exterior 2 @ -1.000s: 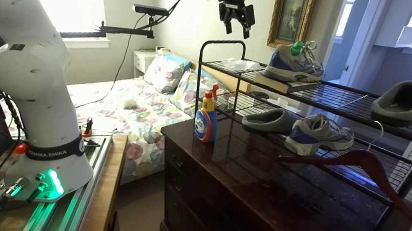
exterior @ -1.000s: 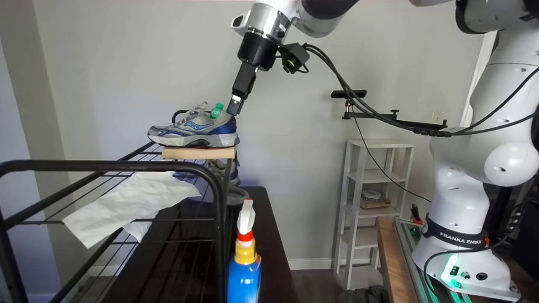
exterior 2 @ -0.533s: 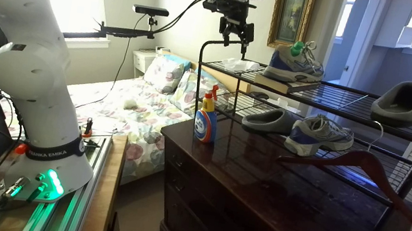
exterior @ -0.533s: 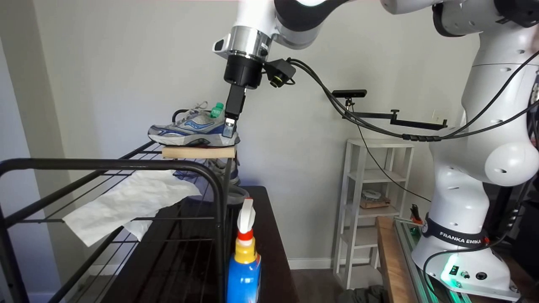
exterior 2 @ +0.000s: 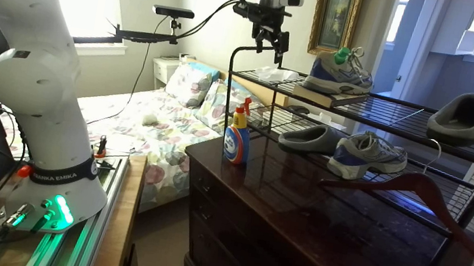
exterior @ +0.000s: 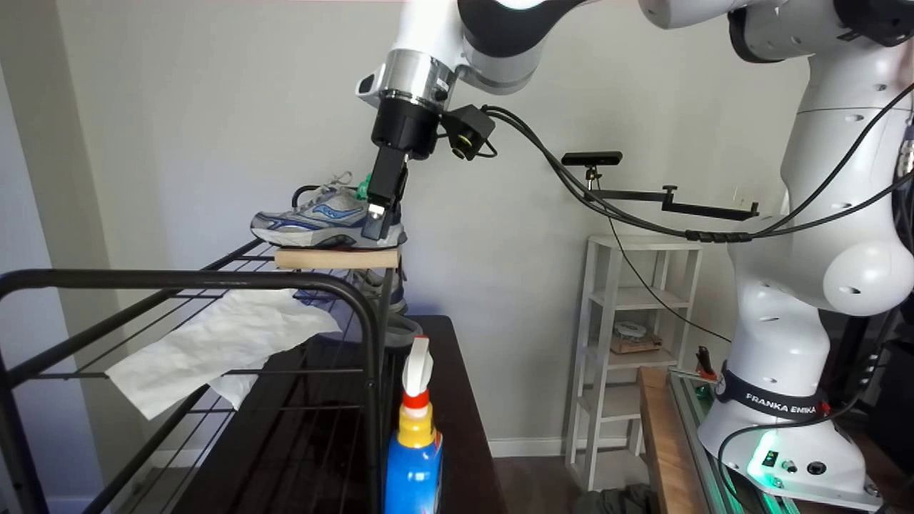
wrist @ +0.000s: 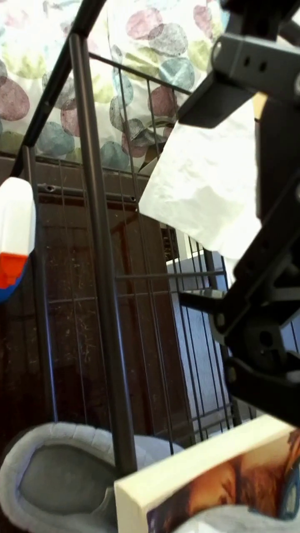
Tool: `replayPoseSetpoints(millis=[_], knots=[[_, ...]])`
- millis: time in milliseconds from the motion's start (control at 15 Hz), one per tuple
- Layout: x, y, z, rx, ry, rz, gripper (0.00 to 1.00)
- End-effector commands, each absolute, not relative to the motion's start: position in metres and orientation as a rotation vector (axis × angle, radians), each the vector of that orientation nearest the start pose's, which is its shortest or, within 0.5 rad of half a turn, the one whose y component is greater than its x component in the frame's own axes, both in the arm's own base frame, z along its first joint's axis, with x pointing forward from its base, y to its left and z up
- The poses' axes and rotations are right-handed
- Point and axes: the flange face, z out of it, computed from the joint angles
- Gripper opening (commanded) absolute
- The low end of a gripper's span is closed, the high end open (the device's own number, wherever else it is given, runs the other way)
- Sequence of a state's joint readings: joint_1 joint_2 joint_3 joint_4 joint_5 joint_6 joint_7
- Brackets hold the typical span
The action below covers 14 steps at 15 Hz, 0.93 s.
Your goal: Move the tissue to the right then move the slipper to the left
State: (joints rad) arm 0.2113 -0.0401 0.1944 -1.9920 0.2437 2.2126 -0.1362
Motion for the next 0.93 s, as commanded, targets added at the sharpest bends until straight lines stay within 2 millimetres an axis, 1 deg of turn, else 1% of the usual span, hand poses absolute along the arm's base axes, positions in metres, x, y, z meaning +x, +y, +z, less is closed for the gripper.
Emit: replayPoseSetpoints(millis=[0,133,267,733,867], knots=[[0.525,0.257,0.486,-2.701,-0.592,-0.344,1.00],[0.526,0.264,0.475,-2.675,-0.546,-0.314,1.00],[0.528,0.264,0.468,-2.673,-0.522,-0.311,1.00],[0.545,0.268,0.439,-2.688,-0.524,-0.314,1.00],[0.550,0.271,0.435,-2.687,-0.534,-0.335,1.00]])
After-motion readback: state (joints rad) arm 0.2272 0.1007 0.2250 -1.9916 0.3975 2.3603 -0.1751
